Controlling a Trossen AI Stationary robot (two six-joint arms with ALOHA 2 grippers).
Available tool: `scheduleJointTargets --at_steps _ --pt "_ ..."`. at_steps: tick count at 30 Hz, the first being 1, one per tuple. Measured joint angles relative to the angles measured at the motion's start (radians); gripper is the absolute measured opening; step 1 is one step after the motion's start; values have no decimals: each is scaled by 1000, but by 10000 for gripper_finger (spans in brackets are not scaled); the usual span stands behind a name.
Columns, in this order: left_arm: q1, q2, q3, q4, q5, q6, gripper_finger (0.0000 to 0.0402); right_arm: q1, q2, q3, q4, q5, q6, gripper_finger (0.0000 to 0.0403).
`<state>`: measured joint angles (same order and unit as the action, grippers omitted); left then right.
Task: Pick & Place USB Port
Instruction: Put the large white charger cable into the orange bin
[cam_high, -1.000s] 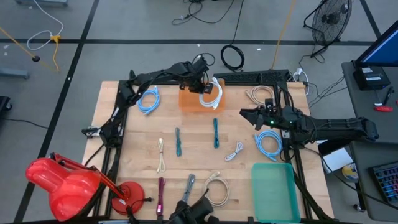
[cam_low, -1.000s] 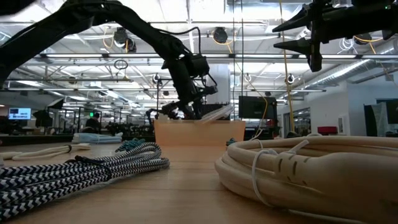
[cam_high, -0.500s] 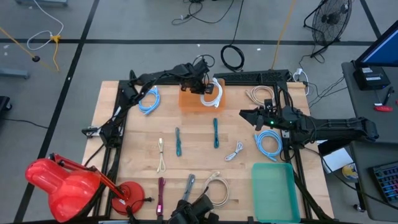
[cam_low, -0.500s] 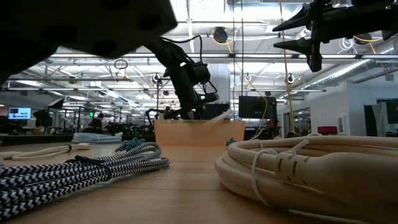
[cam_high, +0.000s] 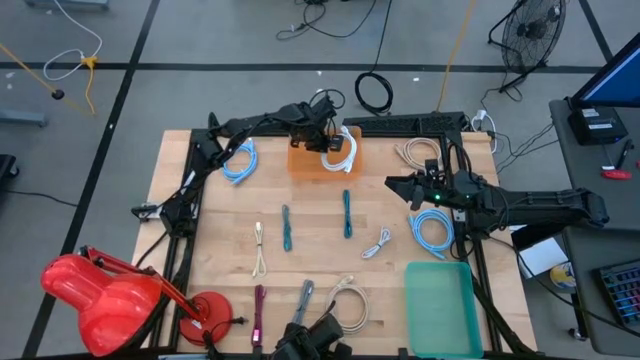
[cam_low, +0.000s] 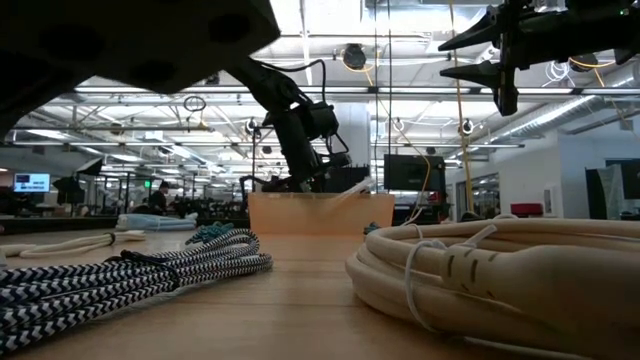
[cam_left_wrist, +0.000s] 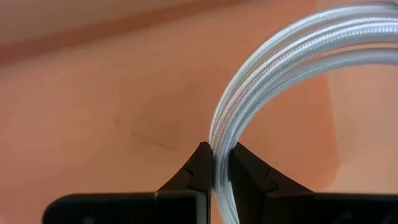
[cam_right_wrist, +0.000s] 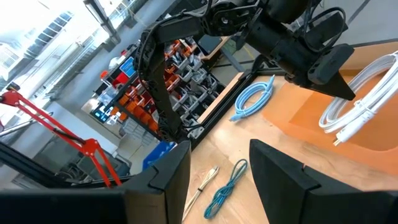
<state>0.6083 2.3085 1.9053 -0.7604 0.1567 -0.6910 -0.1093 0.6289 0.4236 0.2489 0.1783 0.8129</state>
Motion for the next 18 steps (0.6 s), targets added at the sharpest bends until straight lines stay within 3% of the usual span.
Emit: scheduleJointTargets --at_steps 7,14,18 --pt "0 0 0 -28 -3 4 34 0 0 0 0 -10 12 155" --pt "0 0 0 -24 -22 -1 113 0 0 0 0 -24 13 155" --pt "0 0 12 -23 -24 -15 126 0 0 0 0 -25 13 155"
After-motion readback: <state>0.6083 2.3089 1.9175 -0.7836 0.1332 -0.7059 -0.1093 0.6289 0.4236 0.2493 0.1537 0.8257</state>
